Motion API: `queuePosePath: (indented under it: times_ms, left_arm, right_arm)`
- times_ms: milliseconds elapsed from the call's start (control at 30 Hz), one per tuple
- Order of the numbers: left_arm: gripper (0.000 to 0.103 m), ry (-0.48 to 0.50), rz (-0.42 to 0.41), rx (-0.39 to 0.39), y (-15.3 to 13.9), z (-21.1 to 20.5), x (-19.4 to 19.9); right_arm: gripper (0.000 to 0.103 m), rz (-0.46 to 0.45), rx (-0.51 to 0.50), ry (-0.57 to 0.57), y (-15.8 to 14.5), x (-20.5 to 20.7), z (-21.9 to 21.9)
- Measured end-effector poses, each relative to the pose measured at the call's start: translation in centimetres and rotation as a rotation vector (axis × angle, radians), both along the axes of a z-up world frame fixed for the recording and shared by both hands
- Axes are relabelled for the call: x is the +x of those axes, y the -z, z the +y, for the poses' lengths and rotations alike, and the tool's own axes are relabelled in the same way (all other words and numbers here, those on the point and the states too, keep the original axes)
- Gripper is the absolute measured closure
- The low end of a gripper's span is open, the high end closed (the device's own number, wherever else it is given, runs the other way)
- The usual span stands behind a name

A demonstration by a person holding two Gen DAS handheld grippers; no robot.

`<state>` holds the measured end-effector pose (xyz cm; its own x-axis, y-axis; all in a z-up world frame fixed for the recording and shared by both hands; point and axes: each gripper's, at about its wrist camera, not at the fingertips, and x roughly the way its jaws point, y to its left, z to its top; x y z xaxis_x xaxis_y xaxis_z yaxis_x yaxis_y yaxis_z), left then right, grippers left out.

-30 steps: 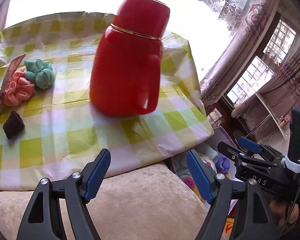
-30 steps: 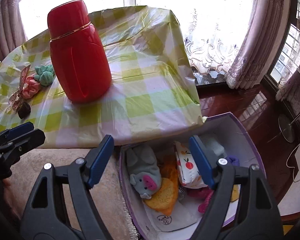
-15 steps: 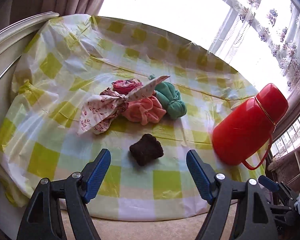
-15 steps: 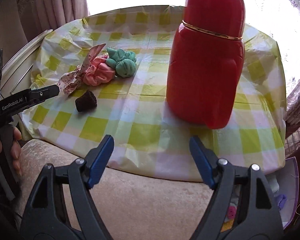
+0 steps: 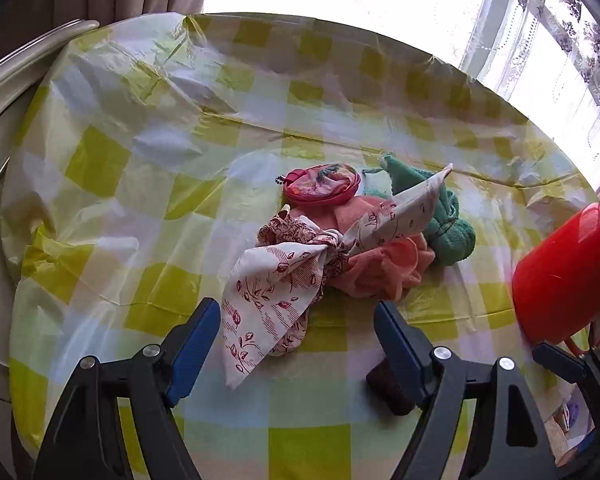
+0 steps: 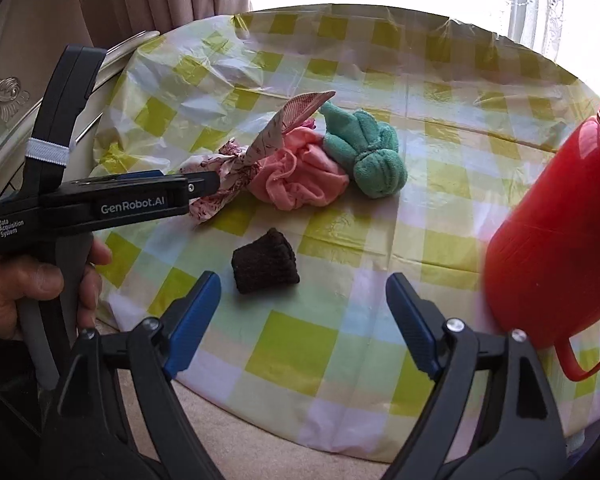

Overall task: Organize soft objects
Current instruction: 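Grasp the dark brown knit piece with the right tool while the left tool grasps the floral cloth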

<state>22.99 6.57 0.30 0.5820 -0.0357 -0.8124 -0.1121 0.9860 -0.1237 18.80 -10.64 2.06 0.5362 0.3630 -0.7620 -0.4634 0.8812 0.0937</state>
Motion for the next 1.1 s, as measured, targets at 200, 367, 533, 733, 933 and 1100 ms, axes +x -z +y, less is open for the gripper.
queuePosePath:
  times_ms: [200,367,533,733,933,1100]
  left_arm:
    - [0.023,0.055,0.032,0.064,2.3,-0.3,2.3]
    - [0.029,0.042,0.032,0.062,3.5,0.1,3.2]
    - [0.071,0.048,0.035,0.042,4.1,0.2,3.1]
    - [0.085,0.003,0.001,0.004,3.3,0.8,1.6]
    - [0.089,-0.057,-0.04,-0.004,2.2,0.8,-0.8]
    - [0.091,-0.09,-0.084,-0.026,0.8,0.7,-3.0]
  right_arm:
    - [0.016,0.047,-0.05,-0.072,2.4,1.9,2.9]
    - [0.016,0.06,-0.105,-0.086,3.8,3.4,4.6]
    - [0.018,0.078,-0.126,-0.101,5.1,4.4,5.7]
    - [0.052,0.085,-0.13,-0.108,5.8,4.6,5.8]
    - [0.055,0.039,-0.093,-0.073,4.8,3.9,4.6]
    - [0.055,-0.019,-0.081,-0.045,3.5,2.4,3.0]
